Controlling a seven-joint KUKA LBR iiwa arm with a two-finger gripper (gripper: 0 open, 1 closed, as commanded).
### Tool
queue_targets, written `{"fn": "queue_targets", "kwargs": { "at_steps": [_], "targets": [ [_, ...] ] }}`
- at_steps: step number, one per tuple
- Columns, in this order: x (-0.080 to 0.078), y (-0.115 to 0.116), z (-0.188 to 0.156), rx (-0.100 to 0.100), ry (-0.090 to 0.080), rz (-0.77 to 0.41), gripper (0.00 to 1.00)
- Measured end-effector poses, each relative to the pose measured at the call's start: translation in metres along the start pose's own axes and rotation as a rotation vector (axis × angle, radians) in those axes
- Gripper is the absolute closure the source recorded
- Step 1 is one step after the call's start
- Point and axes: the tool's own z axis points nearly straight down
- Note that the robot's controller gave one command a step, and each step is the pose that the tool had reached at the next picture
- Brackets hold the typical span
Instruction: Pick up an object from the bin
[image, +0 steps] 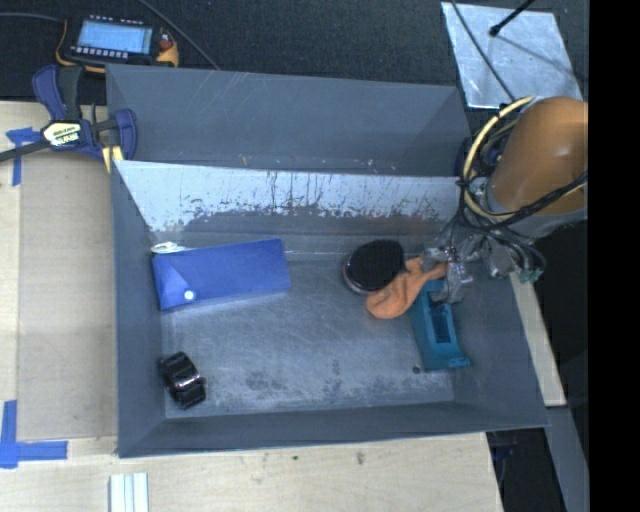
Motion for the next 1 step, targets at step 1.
{"fn": "queue_targets", "kwargs": {
  "at_steps": [1],
  "targets": [
    [-0.0016,-0.0008,-0.0096,0.004,-0.009,0.001,1.0]
  ]
}}
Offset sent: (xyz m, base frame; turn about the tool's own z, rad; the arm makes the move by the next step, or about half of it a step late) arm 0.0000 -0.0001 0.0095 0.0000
